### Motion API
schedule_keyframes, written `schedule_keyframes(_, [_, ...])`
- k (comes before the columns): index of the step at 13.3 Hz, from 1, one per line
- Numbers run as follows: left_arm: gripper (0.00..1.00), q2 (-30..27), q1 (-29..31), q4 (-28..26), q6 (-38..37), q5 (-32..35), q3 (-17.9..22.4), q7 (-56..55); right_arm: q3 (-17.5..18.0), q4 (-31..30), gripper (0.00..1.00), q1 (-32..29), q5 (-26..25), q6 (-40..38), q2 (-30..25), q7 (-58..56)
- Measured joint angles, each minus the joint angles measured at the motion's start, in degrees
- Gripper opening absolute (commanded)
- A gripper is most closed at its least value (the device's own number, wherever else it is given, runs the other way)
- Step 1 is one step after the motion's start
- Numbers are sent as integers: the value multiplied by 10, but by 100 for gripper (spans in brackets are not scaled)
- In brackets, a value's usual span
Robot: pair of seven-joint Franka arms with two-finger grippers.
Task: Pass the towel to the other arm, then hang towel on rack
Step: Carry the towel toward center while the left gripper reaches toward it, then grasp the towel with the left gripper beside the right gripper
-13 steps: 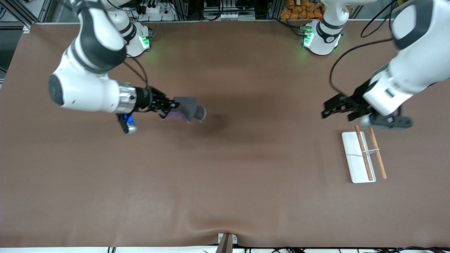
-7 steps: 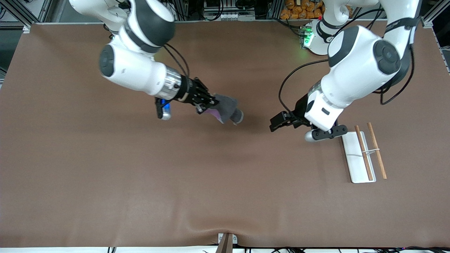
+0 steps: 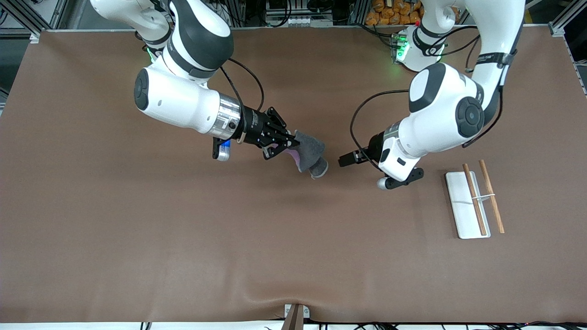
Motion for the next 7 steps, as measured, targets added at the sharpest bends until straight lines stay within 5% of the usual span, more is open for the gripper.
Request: schedule_keyframes(7, [88,21,20,32,6,-132,4,0,1,14,0,1,1,2,7,17])
